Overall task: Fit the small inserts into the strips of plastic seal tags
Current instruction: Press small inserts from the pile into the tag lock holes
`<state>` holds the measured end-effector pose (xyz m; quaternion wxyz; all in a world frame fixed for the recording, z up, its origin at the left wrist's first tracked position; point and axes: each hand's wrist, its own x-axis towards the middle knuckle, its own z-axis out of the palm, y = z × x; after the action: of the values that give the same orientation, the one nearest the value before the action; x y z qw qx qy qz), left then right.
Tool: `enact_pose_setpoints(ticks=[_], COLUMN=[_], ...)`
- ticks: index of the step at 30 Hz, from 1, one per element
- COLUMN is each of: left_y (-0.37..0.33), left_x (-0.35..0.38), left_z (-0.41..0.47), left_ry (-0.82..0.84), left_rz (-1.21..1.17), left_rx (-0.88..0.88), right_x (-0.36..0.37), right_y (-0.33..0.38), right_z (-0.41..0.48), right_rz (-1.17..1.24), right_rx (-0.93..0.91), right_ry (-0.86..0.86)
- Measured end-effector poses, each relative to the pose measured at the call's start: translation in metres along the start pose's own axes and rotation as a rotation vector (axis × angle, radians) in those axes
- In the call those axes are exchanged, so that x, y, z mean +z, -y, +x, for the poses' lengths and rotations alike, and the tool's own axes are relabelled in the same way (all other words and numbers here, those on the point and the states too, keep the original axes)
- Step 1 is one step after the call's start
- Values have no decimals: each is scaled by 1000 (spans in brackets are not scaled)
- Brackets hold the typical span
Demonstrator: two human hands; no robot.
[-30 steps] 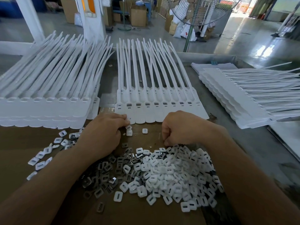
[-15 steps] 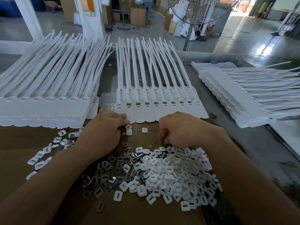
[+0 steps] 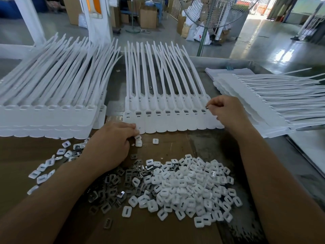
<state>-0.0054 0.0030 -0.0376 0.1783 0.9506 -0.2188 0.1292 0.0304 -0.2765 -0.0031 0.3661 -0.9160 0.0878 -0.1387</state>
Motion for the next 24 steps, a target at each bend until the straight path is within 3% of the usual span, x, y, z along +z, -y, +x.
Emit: enact_pose_setpoints(ticks=[3,9,18,24], left_y=[-1,-1,1,0], left_x=[0,1,2,1], left_z=[0,-1,-1,-1], left_ry=[-3,-12,-2,3], left_rz=[-1,-4,-6,-7], left_rx=[1,-8,-6,-3], right_x=[6,13,15,18], right_y=[-15,-29,-35,-38], right_z=[7,17,21,20], right_rz=[62,58,-82,-125], right_rx=[90,165,147,136], right_ry=[-104,-102,-48,-98])
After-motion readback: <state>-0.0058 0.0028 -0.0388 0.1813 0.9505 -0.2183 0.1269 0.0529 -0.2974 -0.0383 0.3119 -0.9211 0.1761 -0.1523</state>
